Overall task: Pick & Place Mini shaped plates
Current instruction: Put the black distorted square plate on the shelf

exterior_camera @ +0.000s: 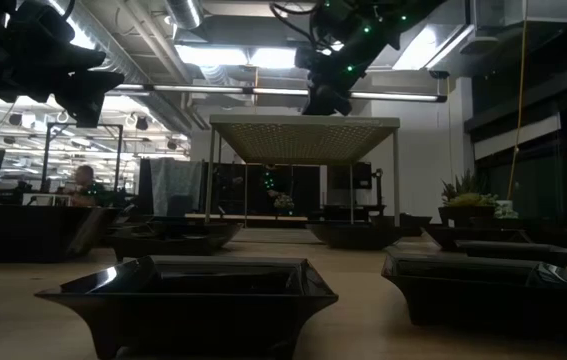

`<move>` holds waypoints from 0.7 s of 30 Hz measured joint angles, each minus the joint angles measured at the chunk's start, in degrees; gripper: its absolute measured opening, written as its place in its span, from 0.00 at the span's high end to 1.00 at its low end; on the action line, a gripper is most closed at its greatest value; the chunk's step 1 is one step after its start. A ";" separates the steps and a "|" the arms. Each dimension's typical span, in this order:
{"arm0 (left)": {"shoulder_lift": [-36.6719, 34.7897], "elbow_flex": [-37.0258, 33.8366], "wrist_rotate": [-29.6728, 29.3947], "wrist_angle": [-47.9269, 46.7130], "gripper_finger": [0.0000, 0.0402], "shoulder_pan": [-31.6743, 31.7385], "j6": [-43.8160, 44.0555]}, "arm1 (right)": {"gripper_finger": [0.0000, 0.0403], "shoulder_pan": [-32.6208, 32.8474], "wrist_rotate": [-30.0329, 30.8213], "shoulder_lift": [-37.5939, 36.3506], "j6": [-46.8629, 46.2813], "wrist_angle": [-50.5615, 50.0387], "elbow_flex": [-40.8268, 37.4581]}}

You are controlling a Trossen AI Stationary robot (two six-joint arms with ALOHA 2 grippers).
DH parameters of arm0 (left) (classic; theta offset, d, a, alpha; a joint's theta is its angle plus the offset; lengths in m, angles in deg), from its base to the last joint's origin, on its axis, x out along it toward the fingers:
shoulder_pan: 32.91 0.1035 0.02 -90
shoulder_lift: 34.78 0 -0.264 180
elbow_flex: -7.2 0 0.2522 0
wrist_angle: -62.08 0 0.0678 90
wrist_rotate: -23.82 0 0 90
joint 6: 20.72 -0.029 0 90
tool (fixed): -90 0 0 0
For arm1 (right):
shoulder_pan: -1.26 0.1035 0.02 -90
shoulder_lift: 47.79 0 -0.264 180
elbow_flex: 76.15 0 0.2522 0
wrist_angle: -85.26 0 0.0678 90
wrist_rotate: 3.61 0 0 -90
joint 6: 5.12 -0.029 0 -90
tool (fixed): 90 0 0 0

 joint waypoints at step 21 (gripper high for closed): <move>-0.01 0.01 0.00 0.00 0.62 0.00 0.00 | 0.97 -1.93 -4.47 0.72 -0.20 0.65 0.02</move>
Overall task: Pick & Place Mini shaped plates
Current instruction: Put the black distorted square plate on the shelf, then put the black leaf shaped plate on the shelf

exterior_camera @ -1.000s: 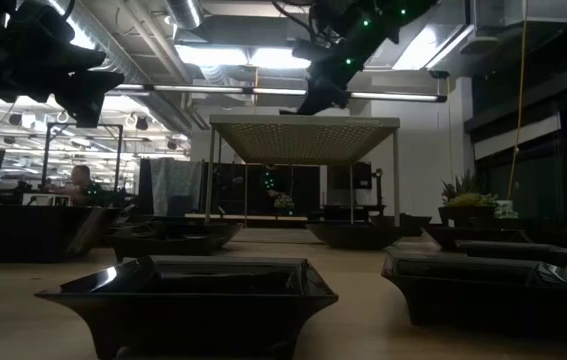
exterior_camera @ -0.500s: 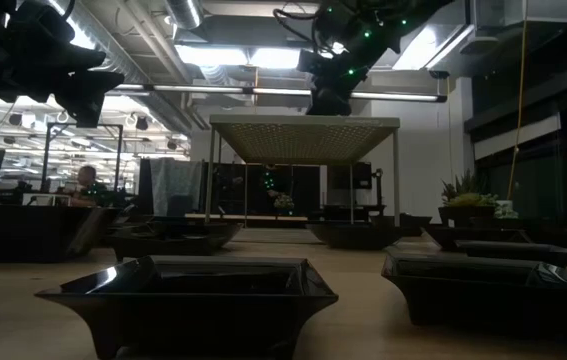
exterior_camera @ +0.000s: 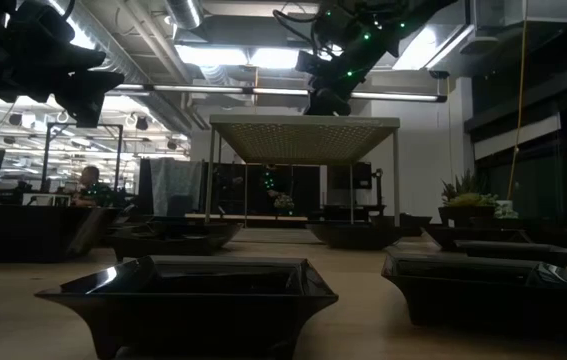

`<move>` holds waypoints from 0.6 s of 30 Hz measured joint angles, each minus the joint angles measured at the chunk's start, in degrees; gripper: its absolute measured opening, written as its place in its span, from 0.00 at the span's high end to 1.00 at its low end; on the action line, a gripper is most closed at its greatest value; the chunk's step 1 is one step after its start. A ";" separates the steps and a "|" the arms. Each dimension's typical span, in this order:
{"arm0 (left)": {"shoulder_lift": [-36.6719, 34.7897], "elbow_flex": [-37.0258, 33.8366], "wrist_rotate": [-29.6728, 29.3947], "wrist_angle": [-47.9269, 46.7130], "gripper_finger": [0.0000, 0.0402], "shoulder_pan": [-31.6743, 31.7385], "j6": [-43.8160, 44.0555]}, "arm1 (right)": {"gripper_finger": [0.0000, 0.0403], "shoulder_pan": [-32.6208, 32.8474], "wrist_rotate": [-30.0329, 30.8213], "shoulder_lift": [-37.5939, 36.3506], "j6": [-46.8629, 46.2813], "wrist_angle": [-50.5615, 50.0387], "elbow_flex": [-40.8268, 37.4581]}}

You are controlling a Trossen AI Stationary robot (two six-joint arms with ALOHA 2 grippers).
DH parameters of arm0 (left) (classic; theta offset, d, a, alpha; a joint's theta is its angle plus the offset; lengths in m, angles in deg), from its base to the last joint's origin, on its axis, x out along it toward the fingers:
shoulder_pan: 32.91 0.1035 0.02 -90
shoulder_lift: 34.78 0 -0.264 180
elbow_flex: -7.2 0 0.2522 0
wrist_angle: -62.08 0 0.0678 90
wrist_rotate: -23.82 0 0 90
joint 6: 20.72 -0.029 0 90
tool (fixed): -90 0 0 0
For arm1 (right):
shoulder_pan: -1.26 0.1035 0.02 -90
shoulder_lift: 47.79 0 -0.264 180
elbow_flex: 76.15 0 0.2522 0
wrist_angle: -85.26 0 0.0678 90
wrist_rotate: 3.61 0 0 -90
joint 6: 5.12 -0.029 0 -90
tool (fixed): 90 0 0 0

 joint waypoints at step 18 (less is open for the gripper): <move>-0.01 0.00 -0.02 0.00 0.62 0.02 0.00 | 0.72 1.27 0.18 -1.64 -0.42 -2.39 2.39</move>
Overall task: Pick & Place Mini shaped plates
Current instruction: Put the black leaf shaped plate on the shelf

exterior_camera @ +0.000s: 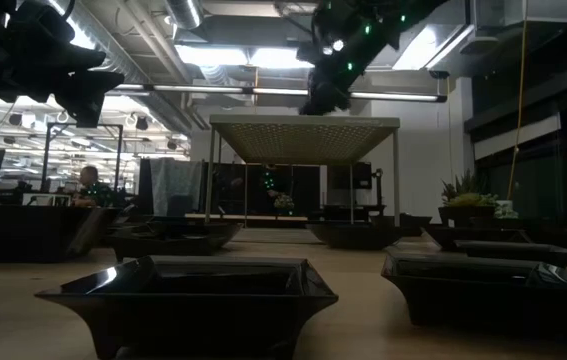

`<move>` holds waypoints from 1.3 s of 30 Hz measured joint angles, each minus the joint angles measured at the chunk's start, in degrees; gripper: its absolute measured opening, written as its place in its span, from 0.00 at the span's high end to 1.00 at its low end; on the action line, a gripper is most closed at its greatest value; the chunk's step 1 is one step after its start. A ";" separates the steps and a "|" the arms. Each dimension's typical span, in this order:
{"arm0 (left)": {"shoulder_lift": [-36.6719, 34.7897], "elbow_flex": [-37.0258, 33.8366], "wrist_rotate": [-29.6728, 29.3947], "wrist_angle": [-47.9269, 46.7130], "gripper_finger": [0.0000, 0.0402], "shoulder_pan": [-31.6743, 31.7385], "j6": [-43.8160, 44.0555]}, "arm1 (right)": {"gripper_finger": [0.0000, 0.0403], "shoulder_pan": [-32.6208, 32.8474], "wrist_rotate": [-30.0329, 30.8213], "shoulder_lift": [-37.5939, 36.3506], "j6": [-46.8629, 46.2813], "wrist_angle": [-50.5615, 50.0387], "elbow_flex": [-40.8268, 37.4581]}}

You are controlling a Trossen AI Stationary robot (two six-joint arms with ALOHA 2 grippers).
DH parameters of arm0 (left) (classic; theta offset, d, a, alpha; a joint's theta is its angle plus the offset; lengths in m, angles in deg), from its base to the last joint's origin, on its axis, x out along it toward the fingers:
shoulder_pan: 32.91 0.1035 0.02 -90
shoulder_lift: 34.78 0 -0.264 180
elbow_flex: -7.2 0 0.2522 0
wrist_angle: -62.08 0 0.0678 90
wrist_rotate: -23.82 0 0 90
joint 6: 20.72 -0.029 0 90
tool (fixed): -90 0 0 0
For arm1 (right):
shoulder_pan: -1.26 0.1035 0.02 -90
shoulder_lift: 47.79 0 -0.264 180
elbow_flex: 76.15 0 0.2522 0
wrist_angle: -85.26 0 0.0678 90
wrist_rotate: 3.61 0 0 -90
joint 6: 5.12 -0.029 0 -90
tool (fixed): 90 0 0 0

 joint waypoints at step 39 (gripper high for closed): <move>0.02 -0.01 -0.58 0.00 0.62 -0.02 0.00 | 0.70 28.11 0.48 -4.31 -40.21 -28.84 3.05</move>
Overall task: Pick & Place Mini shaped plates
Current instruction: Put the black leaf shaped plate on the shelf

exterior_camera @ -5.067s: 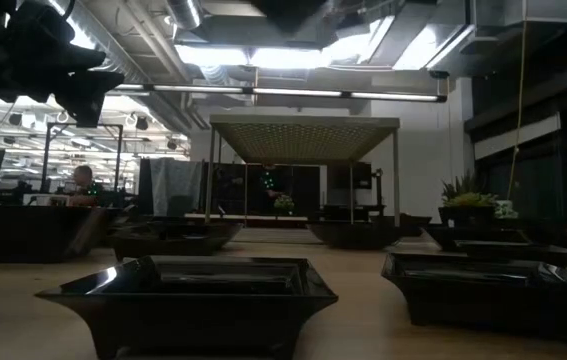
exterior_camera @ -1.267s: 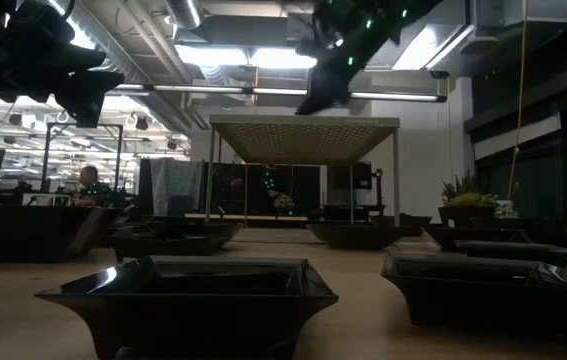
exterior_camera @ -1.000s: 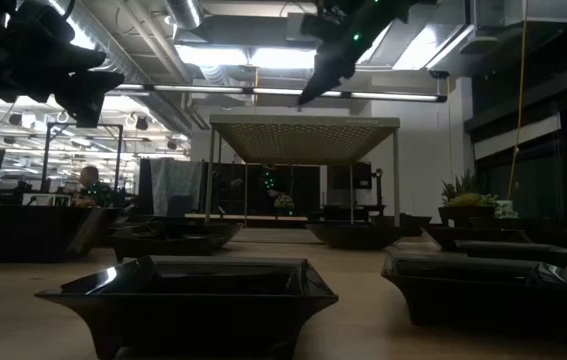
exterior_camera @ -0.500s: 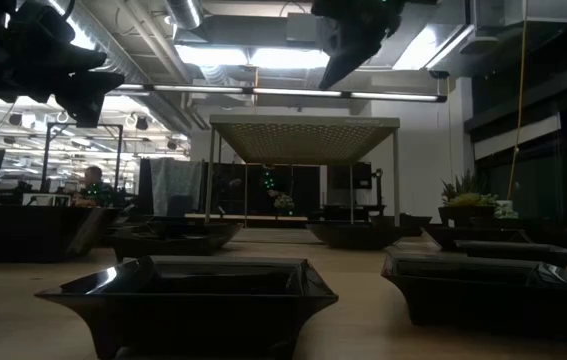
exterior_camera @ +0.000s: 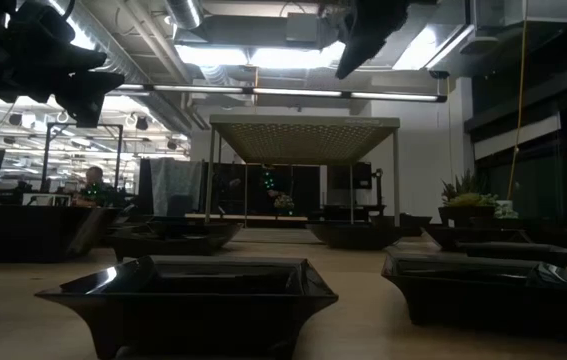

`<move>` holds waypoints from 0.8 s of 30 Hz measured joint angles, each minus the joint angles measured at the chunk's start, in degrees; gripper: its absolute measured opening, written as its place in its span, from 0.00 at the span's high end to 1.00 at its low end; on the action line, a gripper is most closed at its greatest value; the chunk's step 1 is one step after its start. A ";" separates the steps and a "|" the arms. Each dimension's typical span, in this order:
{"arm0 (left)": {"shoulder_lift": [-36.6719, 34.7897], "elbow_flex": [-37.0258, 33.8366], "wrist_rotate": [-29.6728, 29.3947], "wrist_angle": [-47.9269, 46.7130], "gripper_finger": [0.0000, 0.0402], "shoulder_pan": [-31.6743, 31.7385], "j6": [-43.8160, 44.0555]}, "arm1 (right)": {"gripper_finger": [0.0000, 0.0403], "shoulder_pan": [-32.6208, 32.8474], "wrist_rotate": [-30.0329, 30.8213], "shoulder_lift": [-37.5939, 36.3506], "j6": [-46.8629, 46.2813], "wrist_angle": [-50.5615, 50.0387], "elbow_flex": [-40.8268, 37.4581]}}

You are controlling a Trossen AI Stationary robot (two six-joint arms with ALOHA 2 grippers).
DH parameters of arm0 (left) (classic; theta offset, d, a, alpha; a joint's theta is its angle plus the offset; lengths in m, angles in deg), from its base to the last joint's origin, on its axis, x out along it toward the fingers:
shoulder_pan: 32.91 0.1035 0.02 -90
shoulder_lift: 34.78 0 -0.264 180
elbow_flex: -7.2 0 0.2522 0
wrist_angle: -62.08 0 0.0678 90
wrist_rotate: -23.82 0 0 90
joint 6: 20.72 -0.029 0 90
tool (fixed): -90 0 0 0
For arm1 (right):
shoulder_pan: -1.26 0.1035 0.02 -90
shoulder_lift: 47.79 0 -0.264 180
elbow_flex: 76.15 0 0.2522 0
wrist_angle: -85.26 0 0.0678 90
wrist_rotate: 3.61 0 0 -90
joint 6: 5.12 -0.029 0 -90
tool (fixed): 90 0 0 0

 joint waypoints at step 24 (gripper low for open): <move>-0.02 0.00 -0.01 0.00 0.62 0.01 0.00 | 0.70 19.60 -1.37 6.94 -43.74 -1.76 -0.02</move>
